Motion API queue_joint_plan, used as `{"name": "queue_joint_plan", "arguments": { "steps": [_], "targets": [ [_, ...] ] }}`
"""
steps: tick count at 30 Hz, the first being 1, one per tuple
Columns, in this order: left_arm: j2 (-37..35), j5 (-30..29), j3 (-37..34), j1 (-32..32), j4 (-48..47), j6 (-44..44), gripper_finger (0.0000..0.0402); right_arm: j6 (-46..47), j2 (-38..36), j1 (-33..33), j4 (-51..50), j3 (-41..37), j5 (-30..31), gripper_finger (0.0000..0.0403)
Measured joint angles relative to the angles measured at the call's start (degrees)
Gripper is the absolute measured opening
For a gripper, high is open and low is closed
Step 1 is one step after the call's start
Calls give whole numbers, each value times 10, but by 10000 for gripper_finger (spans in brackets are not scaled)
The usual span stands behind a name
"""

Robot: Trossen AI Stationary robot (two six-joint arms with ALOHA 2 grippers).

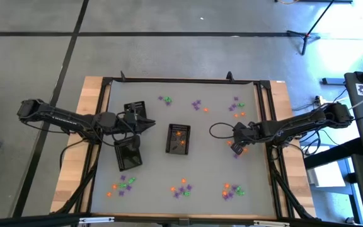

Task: Sort Halloween decoration
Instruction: Put the green alien toy into the top left black basket

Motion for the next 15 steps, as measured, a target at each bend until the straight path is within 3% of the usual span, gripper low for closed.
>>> {"name": "queue_joint_plan", "arguments": {
  "steps": [2, 15],
  "targets": [
    [0, 0, 0, 0, 0, 0, 32, -6, -1, 0, -1, 1, -1, 12],
    [0, 0, 0, 0, -1, -3, 32, -59, 1, -1, -48, 116, 66, 4]
  ]
}}
